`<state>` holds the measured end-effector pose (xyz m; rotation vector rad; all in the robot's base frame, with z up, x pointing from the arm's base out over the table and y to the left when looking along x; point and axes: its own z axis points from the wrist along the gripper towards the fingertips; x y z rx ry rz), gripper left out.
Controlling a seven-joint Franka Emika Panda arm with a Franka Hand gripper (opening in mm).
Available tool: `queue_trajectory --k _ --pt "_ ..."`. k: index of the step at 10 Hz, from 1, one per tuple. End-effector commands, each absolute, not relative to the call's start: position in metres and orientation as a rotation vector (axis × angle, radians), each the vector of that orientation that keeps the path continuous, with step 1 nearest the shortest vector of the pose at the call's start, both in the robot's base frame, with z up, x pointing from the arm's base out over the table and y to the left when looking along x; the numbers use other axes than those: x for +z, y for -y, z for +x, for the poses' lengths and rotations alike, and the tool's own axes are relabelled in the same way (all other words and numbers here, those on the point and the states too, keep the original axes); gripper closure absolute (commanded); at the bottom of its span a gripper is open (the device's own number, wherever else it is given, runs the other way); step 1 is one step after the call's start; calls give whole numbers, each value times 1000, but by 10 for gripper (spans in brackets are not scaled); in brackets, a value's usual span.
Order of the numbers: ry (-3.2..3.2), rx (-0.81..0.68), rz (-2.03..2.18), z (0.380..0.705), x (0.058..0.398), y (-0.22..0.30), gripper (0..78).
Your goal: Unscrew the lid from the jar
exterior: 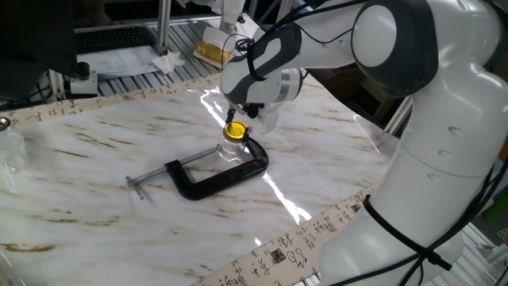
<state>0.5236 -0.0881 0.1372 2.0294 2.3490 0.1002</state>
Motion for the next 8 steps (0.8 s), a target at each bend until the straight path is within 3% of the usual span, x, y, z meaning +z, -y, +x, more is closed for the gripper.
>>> queue_trajectory --k 1,8 --pt "-2870 2 1185 514 162 38 763" --pt "-3015 -17 676 512 166 32 763"
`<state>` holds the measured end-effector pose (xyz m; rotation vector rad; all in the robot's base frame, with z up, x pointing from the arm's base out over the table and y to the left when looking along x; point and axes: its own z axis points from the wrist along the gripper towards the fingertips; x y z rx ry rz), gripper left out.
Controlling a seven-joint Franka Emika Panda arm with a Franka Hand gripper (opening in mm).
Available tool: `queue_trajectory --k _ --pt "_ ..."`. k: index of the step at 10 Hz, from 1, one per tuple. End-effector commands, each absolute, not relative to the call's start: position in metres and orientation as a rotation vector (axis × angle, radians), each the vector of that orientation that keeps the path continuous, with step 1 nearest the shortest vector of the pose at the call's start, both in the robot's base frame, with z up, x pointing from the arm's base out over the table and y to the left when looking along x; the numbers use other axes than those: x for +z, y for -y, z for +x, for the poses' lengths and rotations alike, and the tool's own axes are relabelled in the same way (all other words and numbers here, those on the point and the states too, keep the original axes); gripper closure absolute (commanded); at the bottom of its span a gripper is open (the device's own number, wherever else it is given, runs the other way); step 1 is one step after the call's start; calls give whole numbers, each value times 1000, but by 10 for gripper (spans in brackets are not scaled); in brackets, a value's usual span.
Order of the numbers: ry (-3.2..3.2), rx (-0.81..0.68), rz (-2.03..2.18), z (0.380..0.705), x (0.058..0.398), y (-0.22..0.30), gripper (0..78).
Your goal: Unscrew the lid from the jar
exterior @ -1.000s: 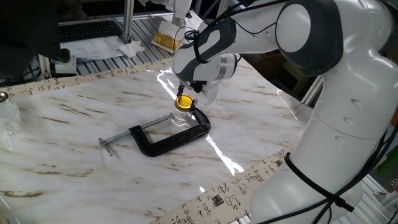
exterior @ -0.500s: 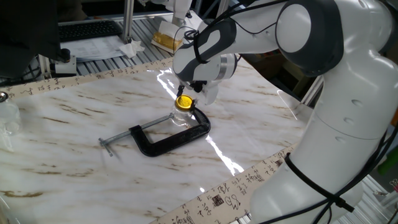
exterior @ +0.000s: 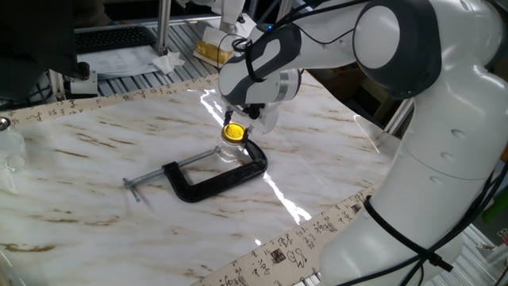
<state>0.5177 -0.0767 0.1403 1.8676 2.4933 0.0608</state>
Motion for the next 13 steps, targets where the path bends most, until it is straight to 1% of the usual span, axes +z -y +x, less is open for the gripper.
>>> queue_trajectory --k 1,5,7,13 --pt "-3031 -16 607 512 166 32 763" --pt "-3068 -27 387 512 166 31 763" --pt "-3073 -29 358 512 166 31 763" --pt "-3104 -37 407 513 194 17 763"
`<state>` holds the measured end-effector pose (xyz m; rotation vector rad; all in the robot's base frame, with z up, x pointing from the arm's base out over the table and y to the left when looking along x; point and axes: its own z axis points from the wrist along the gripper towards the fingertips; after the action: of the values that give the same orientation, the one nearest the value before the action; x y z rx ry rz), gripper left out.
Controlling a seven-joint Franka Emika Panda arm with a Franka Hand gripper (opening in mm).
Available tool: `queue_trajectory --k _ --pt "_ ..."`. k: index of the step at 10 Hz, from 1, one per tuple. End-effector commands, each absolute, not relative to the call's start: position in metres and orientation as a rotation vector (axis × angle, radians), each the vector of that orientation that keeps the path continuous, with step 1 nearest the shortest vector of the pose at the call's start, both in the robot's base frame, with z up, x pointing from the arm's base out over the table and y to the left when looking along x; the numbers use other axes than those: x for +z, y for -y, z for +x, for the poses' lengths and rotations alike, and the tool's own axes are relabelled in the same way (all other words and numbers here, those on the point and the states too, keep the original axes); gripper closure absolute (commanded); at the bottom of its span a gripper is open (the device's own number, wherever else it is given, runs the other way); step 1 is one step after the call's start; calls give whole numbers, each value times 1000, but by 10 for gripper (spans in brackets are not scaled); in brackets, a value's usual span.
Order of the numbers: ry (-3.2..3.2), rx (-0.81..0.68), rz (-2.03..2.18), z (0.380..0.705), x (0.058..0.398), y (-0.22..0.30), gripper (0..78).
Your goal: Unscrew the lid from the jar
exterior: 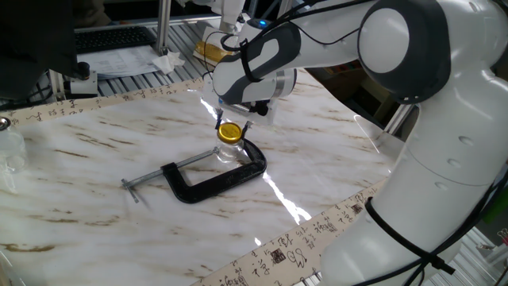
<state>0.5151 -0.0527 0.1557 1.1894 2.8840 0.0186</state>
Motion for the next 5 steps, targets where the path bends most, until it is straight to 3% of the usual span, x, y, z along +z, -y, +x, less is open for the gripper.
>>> queue_trajectory --k 1,5 --pt "-3109 -39 428 514 200 12 763" --pt "-3127 -44 484 501 221 -13 763"
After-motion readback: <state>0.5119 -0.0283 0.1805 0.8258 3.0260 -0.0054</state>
